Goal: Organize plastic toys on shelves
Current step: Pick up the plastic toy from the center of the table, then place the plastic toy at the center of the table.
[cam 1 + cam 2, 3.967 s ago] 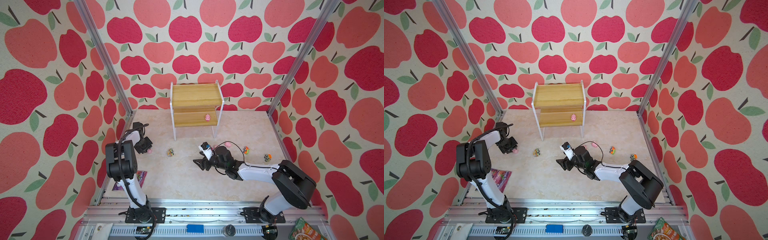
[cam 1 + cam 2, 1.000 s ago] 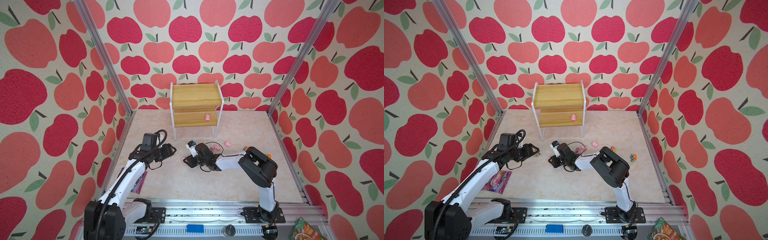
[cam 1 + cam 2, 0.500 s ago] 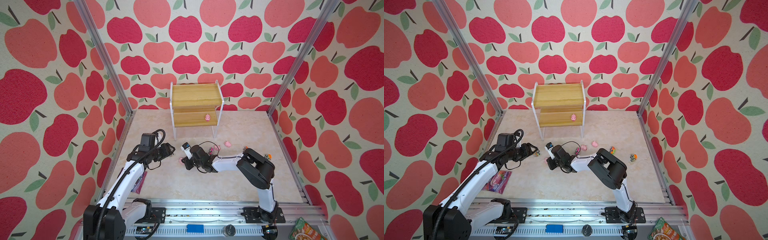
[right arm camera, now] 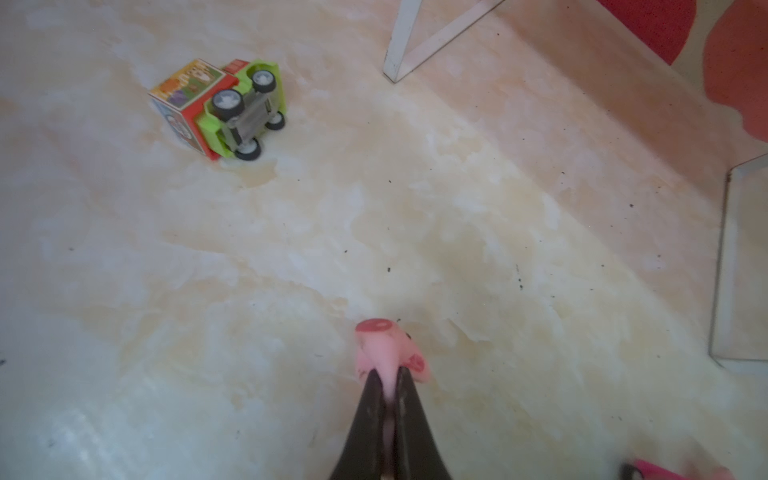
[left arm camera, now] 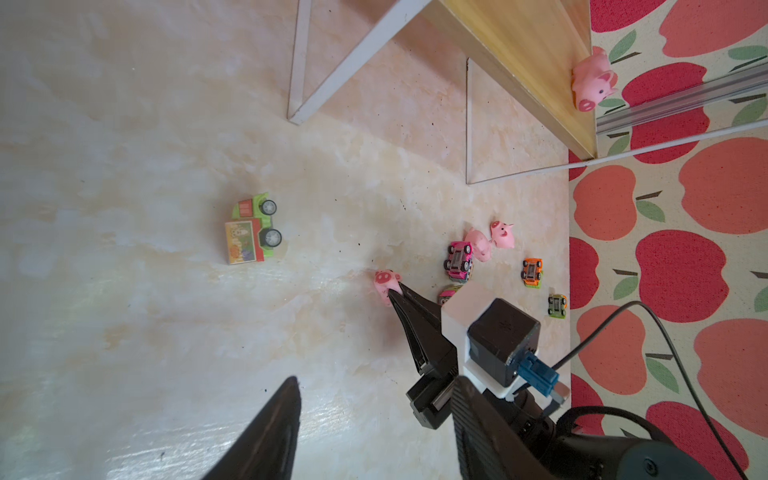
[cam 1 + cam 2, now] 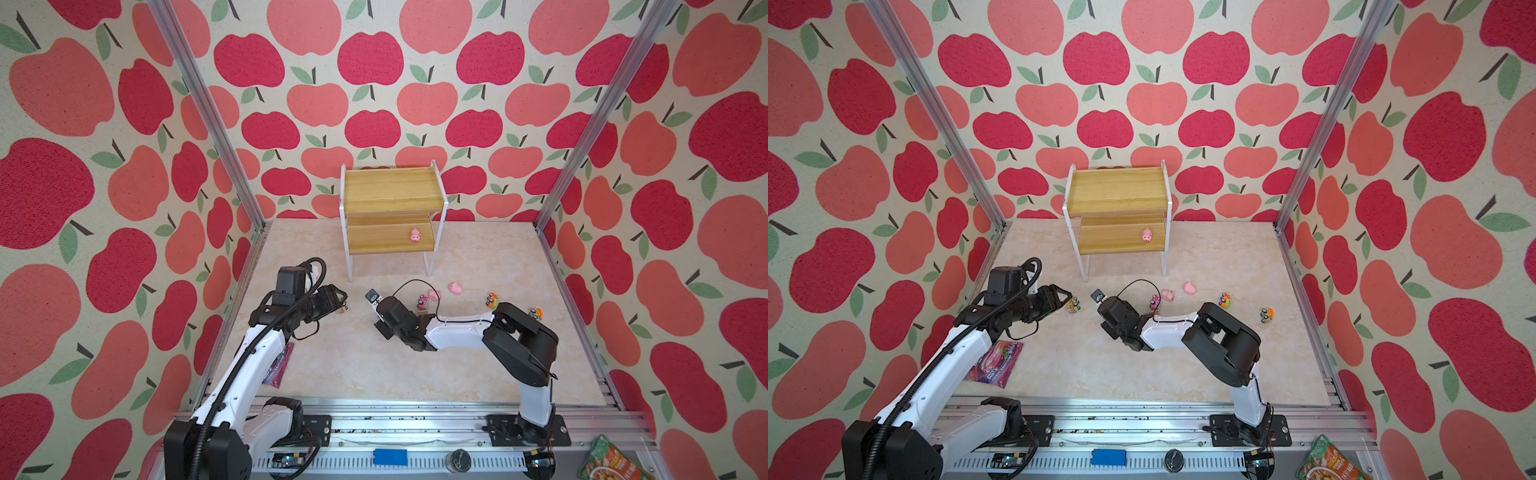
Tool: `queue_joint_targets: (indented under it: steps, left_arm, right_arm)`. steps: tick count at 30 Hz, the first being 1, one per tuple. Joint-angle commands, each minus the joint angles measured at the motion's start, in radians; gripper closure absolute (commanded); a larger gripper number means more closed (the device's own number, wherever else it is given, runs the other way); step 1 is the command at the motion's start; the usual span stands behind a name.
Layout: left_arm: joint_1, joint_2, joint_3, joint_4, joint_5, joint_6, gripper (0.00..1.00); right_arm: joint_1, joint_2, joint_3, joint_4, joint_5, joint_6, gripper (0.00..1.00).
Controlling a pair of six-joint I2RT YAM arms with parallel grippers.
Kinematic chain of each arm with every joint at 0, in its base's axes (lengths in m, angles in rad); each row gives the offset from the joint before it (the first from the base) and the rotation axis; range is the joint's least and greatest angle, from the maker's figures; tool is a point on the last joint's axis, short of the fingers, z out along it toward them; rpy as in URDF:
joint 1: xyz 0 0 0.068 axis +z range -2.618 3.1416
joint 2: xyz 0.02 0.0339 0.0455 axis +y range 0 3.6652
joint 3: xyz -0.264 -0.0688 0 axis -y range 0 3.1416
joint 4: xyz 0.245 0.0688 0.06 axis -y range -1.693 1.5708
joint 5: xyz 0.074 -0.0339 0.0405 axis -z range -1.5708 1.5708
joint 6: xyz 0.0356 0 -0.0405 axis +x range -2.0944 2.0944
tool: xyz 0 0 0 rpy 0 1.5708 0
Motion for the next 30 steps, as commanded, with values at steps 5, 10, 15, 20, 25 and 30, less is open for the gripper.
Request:
queue_joint_targets:
  steps: [5,10,15,20,25,30]
  left_arm:
    - [0.017,0.0,-0.012,-0.002,-0.008,0.017,0.39]
    - [0.023,0.006,-0.017,0.006,-0.007,0.017,0.39]
    - [0.026,0.004,-0.023,0.009,-0.006,0.017,0.4]
    - [0.03,-0.002,-0.025,0.012,-0.005,0.017,0.4]
    - [0.033,-0.009,-0.031,0.011,-0.002,0.017,0.4]
    - [0.034,-0.014,-0.034,0.012,-0.004,0.017,0.4]
  right_arm:
    - [0.022,0.066,0.064,-0.056,0.169,-0.161,0.92]
    - [0.035,0.081,0.061,-0.073,0.113,-0.129,0.88]
    - [0.05,0.063,0.047,-0.077,0.051,-0.089,0.81]
    - [0.056,0.036,0.029,-0.07,-0.078,-0.029,0.74]
    - [0.058,0.003,0.004,-0.041,-0.207,0.043,0.7]
    - [0.055,-0.031,-0.016,-0.004,-0.282,0.098,0.66]
